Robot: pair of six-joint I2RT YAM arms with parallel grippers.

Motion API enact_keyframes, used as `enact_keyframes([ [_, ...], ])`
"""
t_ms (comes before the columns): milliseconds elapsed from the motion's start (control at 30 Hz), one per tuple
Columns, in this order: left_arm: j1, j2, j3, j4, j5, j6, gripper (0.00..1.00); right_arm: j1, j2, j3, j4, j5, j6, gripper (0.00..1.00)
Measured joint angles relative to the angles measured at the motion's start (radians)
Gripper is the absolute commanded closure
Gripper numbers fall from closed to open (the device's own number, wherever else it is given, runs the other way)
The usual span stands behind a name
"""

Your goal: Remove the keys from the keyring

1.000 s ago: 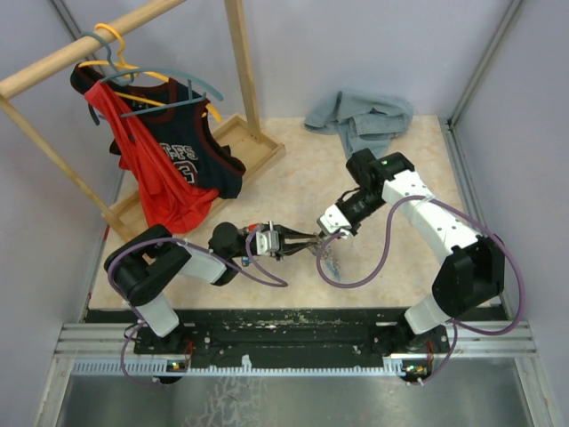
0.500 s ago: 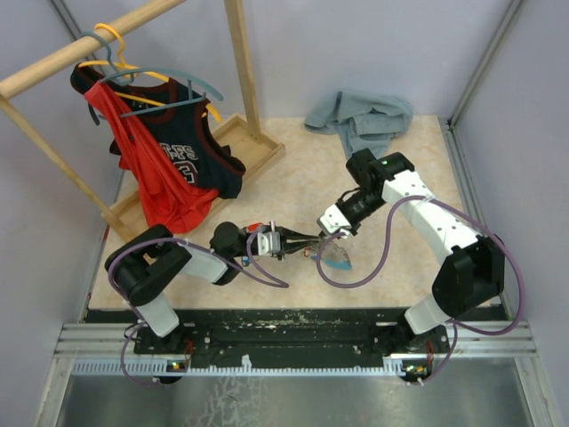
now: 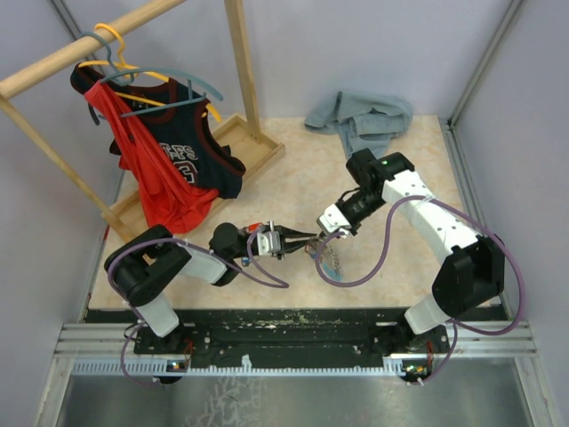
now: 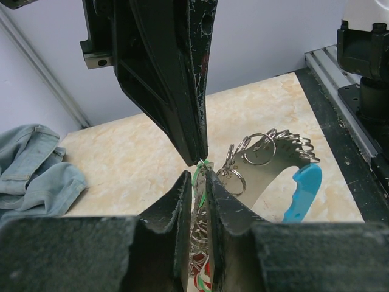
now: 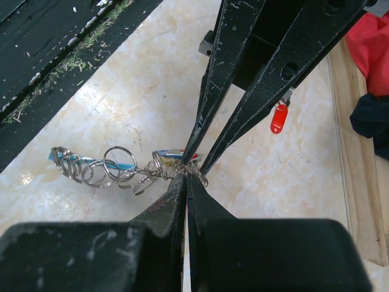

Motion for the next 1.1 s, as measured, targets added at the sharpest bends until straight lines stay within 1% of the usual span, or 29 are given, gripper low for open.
enact_keyframes([
  [667, -0.011, 0.000, 0.000, -0.001, 0.000, 0.013, 0.81, -0.003, 0.000, 0.000, 0.000, 0.000, 0.010, 1.00],
  [1100, -0.011, 0.000, 0.019, -0.005, 0.007, 0.019, 0.79, -0.012, -0.011, 0.011, -0.003, 0.000, 0.014, 1.00],
])
